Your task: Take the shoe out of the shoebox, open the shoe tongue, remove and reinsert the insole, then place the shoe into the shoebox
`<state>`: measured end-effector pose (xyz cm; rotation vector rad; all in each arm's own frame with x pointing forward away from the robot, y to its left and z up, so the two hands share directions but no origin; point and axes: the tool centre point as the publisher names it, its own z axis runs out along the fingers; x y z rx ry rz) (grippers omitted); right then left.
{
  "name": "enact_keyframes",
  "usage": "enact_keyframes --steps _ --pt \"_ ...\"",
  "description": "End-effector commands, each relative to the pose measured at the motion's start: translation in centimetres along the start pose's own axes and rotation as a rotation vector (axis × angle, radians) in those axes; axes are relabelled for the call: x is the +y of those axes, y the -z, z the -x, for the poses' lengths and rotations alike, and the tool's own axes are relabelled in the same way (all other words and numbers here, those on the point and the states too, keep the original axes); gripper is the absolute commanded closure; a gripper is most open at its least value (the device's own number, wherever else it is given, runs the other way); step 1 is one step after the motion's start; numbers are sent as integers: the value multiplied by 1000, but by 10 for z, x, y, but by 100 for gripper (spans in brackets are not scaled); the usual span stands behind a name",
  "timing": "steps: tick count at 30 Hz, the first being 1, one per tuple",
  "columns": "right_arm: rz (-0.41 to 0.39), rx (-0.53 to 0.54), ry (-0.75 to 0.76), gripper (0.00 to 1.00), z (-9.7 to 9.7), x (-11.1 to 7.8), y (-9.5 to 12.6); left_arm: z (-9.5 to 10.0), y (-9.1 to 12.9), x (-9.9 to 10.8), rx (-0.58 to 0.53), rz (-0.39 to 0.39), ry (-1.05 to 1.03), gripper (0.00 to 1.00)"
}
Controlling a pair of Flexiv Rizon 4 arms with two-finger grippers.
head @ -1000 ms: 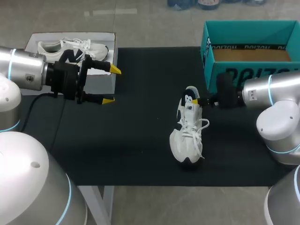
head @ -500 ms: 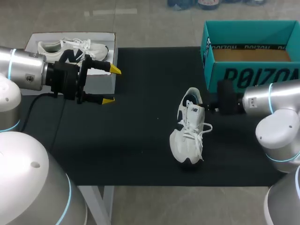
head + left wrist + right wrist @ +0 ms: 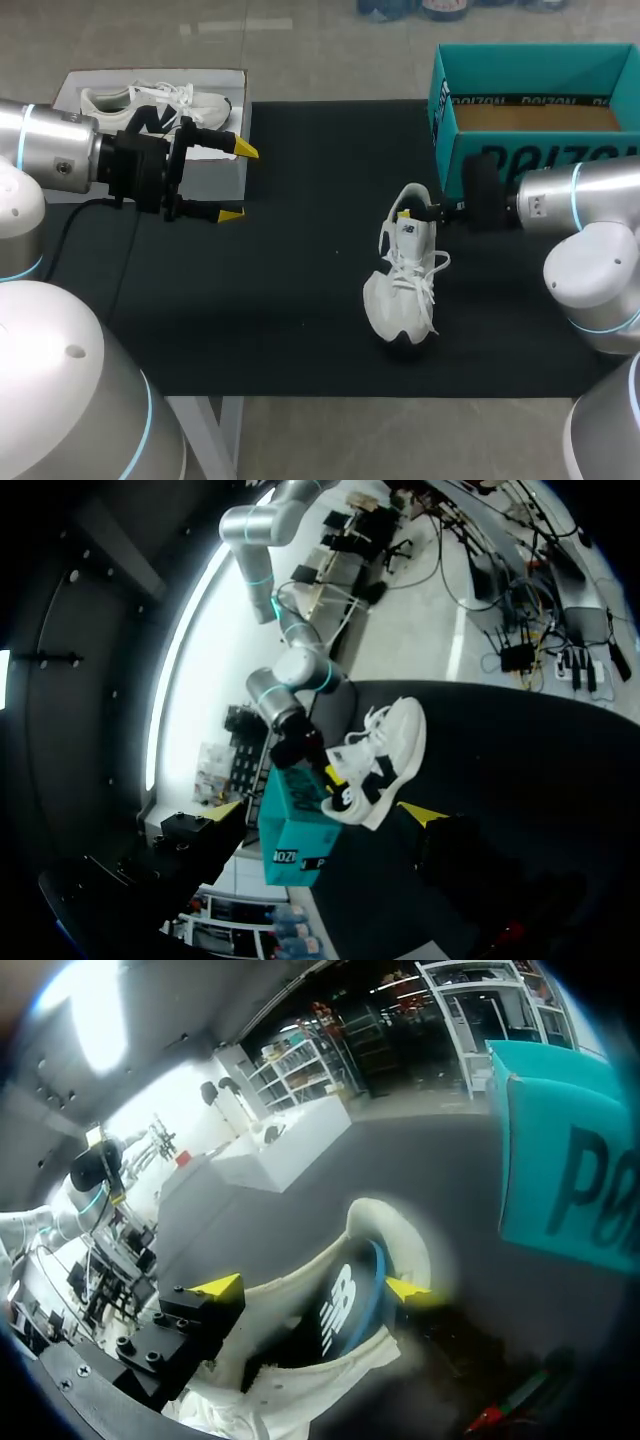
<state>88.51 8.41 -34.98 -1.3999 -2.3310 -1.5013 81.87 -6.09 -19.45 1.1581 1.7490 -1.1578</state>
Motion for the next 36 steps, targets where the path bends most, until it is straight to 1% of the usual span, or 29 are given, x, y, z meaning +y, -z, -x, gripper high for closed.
enact_keyframes --steps 1,4,10,15,17,19,20,21,23,25,26,28,29,30,32,36 --pt "0 -23 -2 0 4 7 -2 0 0 0 3 1 0 0" --pt "8 -26 1 0 3 10 1 0 0 0 3 1 0 0" --pt "26 -39 31 0 -6 15 9 0 0 0 3 1 0 0" --pt "24 -97 54 0 -4 26 16 0 0 0 3 1 0 0" --pt "13 -145 48 0 -4 31 20 0 0 0 3 1 0 0" --pt "-22 -234 42 0 -8 37 24 0 0 0 3 1 0 0" --pt "-29 -256 40 0 -11 39 25 0 0 0 3 1 0 0" --pt "-64 -306 25 0 -13 42 26 0 0 0 3 1 0 0" --pt "-99 -391 25 0 -19 47 26 0 0 0 3 1 0 0" --pt "-159 -470 34 0 -23 52 25 0 0 0 3 1 0 0" --pt "-164 -489 37 0 -25 53 25 0 0 0 3 1 0 0" --pt "-213 -552 42 0 -26 56 24 0 0 0 3 1 0 0" --pt "-213 -566 45 0 -26 57 24 0 0 0 3 1 0 0" --pt "-249 -597 45 0 -27 58 23 0 0 0 3 1 0 0" --pt "-259 -629 50 0 -27 58 23 0 0 0 3 1 0 0" --pt "-321 -714 28 0 -28 55 26 0 0 0 3 1 0 0"
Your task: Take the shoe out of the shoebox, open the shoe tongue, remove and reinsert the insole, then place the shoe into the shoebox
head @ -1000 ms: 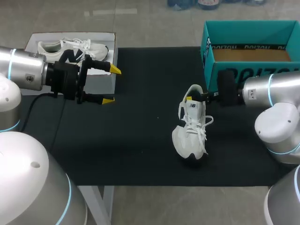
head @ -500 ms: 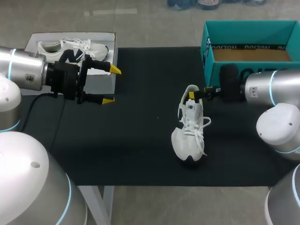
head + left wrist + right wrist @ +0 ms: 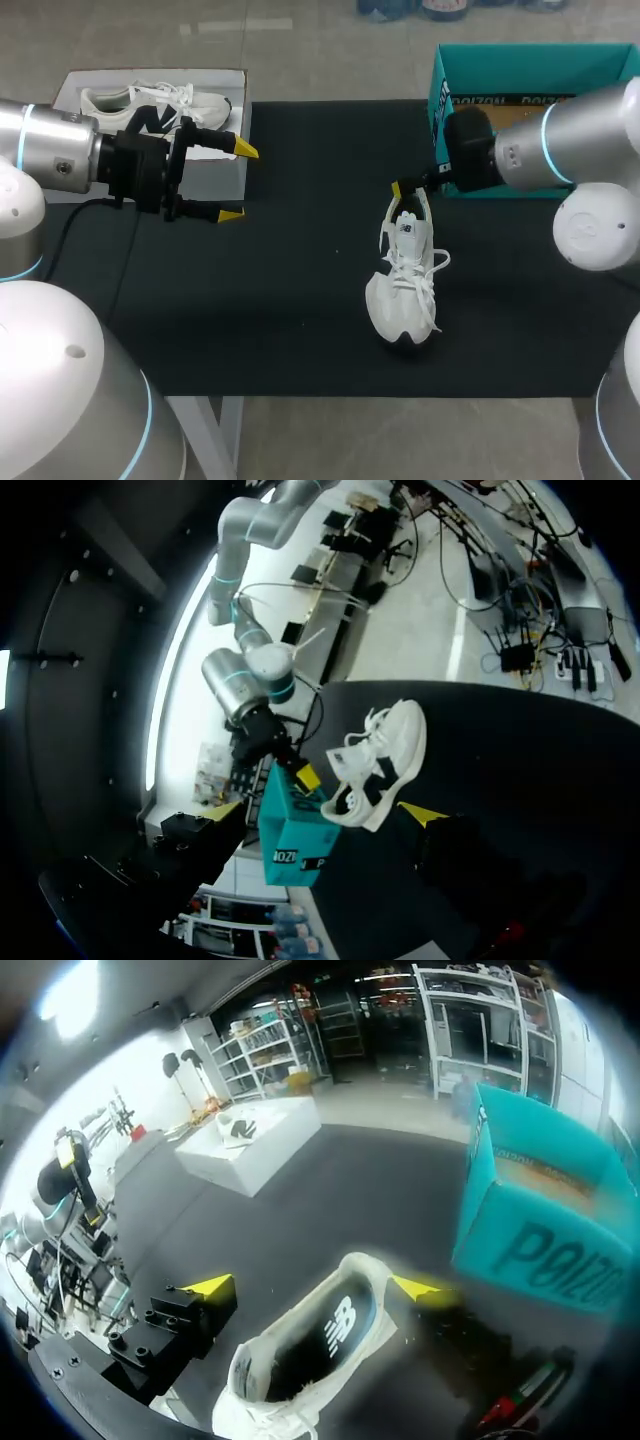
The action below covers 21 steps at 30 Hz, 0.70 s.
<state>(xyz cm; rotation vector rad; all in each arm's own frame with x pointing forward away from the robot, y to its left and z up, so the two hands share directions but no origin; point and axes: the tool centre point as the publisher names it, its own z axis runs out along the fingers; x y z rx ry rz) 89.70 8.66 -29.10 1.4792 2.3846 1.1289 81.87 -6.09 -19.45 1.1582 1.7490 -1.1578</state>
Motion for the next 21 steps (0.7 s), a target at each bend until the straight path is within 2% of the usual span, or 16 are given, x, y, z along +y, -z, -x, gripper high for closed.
enact_keyframes --steps 1,7,17,18,19,20,21 --pt "-225 -485 -28 0 -4 3 4 0 0 0 3 1 0 0" --pt "-302 -522 -96 0 -1 -4 8 0 0 0 3 1 0 0" --pt "-358 -513 -151 0 -9 -15 10 0 0 0 3 1 0 0" --pt "-357 -513 -152 58 -10 -17 10 0 0 0 3 1 0 0" --pt "-359 -515 -153 95 -11 -18 9 0 0 0 3 1 0 0" --pt "-365 -517 -159 100 -11 -20 8 0 0 0 3 1 0 0" --pt "-365 -515 -162 100 -11 -21 8 0 0 0 3 1 0 0"
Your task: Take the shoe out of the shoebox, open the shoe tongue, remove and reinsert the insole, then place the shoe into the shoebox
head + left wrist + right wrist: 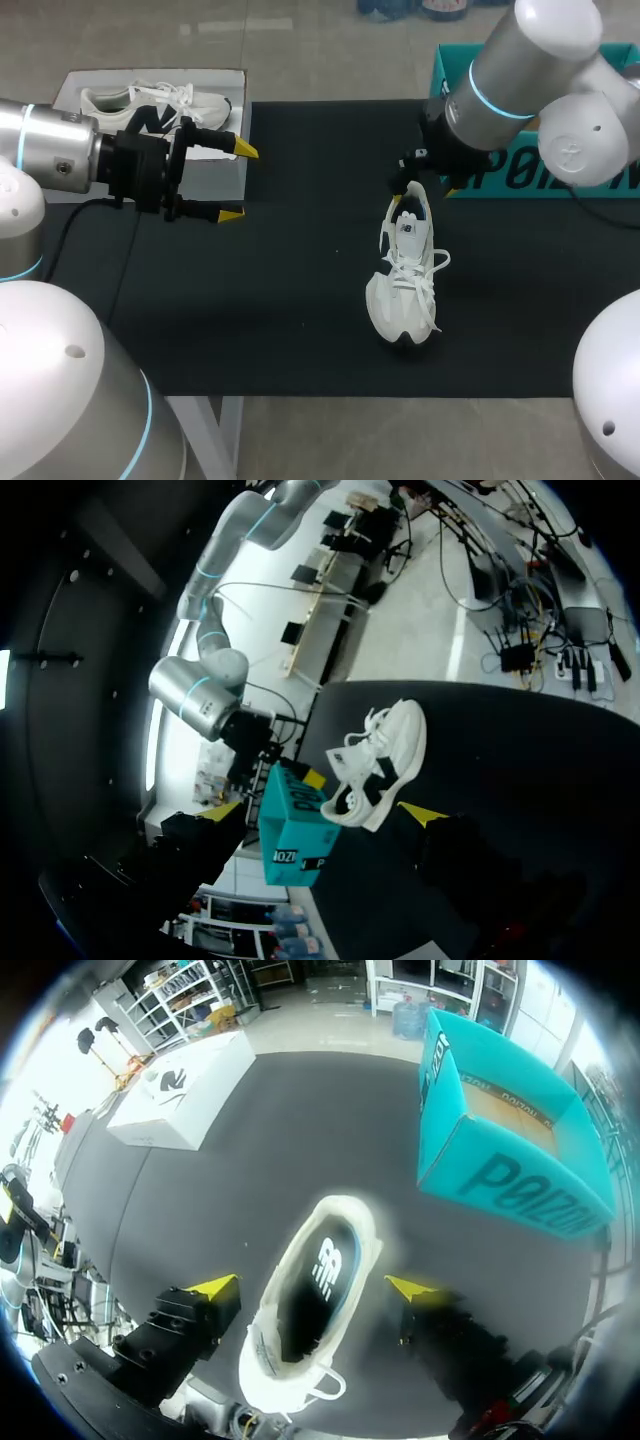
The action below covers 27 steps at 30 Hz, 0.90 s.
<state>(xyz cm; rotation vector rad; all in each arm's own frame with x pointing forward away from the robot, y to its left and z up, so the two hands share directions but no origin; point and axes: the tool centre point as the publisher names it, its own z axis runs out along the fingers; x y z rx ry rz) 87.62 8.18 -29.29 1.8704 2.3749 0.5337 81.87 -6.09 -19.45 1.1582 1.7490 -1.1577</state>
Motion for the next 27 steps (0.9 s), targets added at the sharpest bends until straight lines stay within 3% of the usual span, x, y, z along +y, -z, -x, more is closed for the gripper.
enact_keyframes --steps 1,16,27 --pt "1 -261 -13 100 -5 -4 -4 0 0 0 3 1 0 0" --pt "-33 -266 -37 100 2 -4 -40 0 0 0 3 1 0 0" --pt "-58 -277 -68 100 12 -17 -69 0 0 0 3 1 0 0"
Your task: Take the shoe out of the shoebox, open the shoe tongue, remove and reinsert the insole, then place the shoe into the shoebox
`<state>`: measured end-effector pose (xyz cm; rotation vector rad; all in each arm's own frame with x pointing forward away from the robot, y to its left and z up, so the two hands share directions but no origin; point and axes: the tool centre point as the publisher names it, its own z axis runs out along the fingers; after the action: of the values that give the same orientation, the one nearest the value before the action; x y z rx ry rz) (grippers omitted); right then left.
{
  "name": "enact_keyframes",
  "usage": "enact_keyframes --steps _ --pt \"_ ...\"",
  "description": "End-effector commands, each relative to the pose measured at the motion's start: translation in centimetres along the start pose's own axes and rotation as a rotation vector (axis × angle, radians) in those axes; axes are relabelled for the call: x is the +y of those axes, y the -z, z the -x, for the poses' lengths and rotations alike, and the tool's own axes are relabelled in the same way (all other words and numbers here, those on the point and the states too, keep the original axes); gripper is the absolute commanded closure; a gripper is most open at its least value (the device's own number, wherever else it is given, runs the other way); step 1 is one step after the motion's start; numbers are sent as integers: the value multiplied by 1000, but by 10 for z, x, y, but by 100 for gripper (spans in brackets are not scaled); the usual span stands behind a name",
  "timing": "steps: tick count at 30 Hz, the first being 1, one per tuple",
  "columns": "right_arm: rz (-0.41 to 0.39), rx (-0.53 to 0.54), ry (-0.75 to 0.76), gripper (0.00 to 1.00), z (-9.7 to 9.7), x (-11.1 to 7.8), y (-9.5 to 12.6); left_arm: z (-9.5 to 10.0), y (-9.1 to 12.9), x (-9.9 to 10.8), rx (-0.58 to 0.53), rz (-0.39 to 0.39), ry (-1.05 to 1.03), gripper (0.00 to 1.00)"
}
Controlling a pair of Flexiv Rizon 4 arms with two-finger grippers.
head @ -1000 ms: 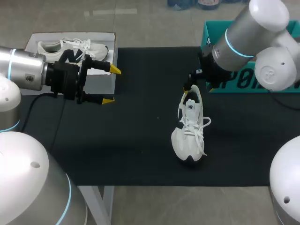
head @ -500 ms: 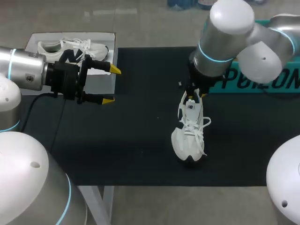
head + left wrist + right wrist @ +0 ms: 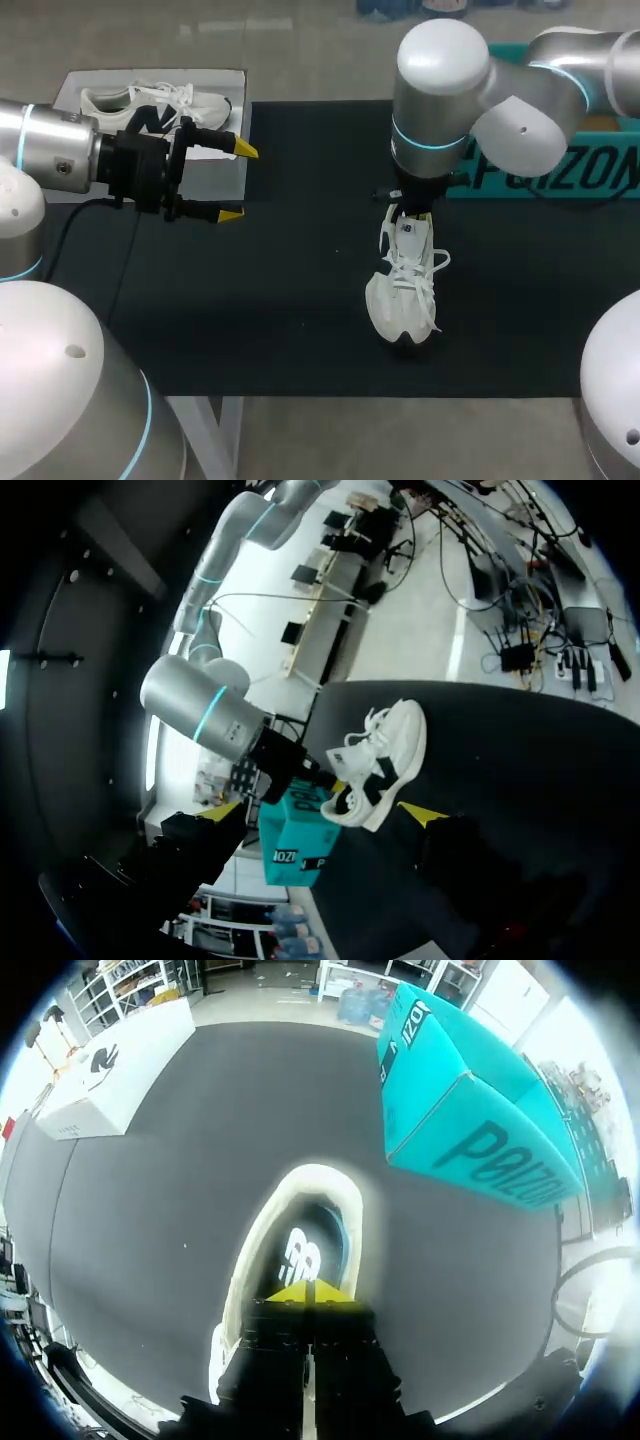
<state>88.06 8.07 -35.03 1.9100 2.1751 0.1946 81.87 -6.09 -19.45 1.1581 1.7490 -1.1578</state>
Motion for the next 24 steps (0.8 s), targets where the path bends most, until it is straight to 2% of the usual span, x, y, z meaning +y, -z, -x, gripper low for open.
enact_keyframes --steps 1,8,16,24 --pt "-1 2 -1 100 -4 -3 -16 0 0 0 3 1 0 0" --pt "-7 7 -7 100 -6 -10 -41 0 0 0 3 1 0 0" --pt "-25 46 0 100 -18 -19 -66 0 0 0 3 1 0 0" --pt "-23 71 -11 100 -19 -18 -69 0 0 0 3 1 0 0"
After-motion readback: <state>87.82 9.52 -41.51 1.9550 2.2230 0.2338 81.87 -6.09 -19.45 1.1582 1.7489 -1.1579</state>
